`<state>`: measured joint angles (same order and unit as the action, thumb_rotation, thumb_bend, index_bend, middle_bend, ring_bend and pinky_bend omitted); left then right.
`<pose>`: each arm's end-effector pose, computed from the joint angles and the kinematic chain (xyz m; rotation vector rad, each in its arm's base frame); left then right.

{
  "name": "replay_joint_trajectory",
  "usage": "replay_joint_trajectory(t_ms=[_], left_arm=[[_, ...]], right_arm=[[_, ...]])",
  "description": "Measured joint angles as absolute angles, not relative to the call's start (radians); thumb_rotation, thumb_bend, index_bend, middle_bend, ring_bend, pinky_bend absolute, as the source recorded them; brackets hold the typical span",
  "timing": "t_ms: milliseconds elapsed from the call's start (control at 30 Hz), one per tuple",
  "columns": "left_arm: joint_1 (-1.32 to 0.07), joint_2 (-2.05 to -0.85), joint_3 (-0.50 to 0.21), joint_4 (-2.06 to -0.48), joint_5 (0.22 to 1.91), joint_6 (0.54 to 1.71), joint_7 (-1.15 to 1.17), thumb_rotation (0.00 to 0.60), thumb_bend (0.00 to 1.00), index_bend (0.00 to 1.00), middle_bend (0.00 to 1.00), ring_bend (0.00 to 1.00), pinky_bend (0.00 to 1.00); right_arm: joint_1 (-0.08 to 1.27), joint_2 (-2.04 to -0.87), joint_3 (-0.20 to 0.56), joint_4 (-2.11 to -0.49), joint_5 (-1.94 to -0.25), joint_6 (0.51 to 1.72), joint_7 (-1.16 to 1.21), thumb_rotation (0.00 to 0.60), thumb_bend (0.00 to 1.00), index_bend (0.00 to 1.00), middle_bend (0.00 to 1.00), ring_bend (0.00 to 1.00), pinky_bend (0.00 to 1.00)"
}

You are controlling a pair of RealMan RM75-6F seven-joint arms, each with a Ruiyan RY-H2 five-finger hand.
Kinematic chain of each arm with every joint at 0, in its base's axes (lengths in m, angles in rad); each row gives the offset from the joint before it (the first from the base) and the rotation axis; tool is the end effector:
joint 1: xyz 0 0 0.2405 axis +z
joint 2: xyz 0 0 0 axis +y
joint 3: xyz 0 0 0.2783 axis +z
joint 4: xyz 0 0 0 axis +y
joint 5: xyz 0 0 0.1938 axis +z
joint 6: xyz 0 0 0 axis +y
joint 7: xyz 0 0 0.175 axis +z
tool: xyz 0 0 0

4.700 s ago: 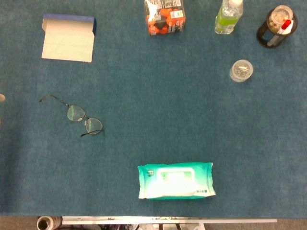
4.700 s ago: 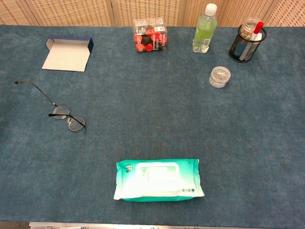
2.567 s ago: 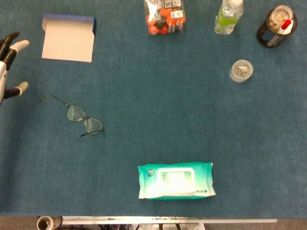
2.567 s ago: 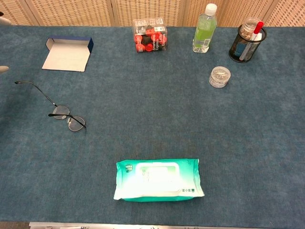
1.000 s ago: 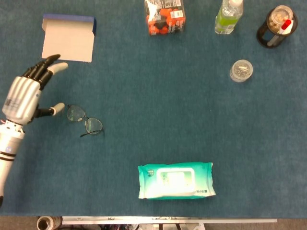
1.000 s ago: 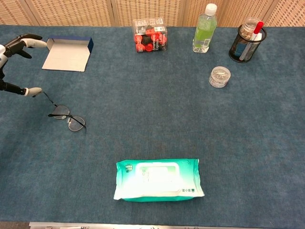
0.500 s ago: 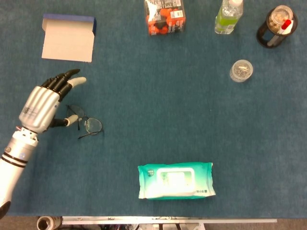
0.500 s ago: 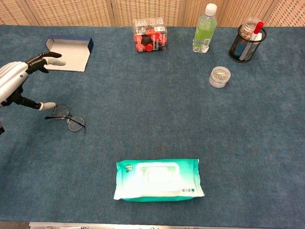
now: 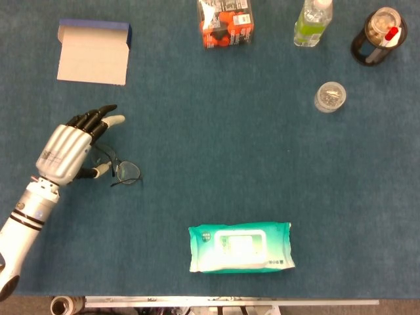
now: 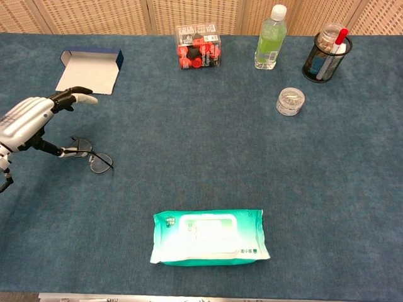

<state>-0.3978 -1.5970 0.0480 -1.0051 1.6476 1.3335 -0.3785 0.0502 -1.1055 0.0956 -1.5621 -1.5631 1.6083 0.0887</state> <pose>-0.2954 0.2972 0.0170 -1.7654 -1.0235 -1.1572 -0.3175 -0.2081 0.2151 1.3183 -0.7891 1.0414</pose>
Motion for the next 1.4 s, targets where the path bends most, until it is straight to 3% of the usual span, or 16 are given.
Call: replay_joint_trajectory(t_ms=[533,767,1400], left_arm=[[-0.397,-1.554,-0.013,-1.007,1.615,1.398,-0.301,0.6,0.05,0.18,0.12,0.17,0.26],[-0.405,-1.542,-0.004,-1.065,1.632,1.398,-0.326,0.6,0.05,0.18,0.12,0.17,0.26],[-0.43,-1.612,0.006,-1.027,1.643,1.377,-0.358,0.6,0.05,0.18,0.11,0.17,0.25]], right_arm=[[0.052,-1.108,0.094,-1.562,-1.564,1.603,0.082,0.6,0.41,0.59,0.4,0.36,0.44],[0.053,-1.11,0.094,-1.562,-1.563,1.601,0.078,0.6,0.41,0.59,0.4,0.36,0.44],[0.051,-1.107,0.096,-1.561,-1.561,1.604,0.086,0.6,0.41,0.59,0.4,0.36,0.44]])
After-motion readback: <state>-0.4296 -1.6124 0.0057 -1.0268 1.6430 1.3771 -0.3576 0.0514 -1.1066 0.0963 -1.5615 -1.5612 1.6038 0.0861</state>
